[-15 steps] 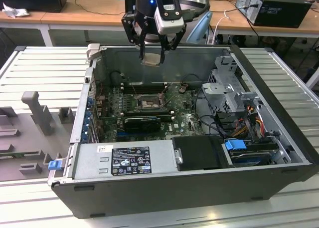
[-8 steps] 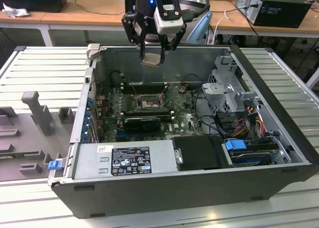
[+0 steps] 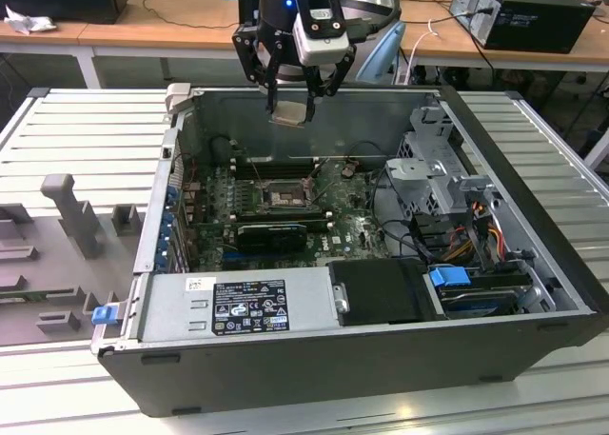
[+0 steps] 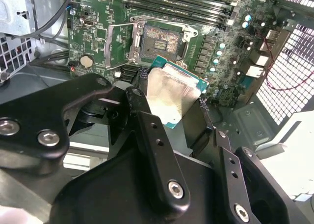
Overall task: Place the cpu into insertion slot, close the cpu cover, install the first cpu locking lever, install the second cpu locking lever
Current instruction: 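Place the cpu into insertion slot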
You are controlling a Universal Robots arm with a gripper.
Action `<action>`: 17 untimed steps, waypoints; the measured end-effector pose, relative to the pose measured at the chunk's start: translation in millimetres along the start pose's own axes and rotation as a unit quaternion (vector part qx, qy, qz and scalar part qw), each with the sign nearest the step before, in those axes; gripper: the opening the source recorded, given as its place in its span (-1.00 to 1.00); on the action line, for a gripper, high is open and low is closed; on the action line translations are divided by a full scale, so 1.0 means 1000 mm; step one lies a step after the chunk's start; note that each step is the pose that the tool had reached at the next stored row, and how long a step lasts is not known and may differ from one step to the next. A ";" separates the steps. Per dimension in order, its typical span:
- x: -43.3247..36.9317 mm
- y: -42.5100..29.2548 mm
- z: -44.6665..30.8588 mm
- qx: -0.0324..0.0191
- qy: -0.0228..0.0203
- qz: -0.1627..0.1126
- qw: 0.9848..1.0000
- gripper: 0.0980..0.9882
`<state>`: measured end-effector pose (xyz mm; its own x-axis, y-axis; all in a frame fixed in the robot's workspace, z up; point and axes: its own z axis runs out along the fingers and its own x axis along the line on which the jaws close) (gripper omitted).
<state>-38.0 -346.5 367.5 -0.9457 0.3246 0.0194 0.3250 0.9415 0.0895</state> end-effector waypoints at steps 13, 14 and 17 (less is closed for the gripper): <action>0.0000 0.0000 0.0000 0.000 -0.001 0.011 1.000 -0.04; 0.0000 0.0000 0.0000 0.000 -0.001 0.011 1.000 -0.04; 0.0000 0.0000 0.0000 0.000 -0.001 0.014 1.000 -0.04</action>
<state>-38.0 -346.5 367.5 -0.9363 0.3507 0.0193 0.3510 0.9321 0.0896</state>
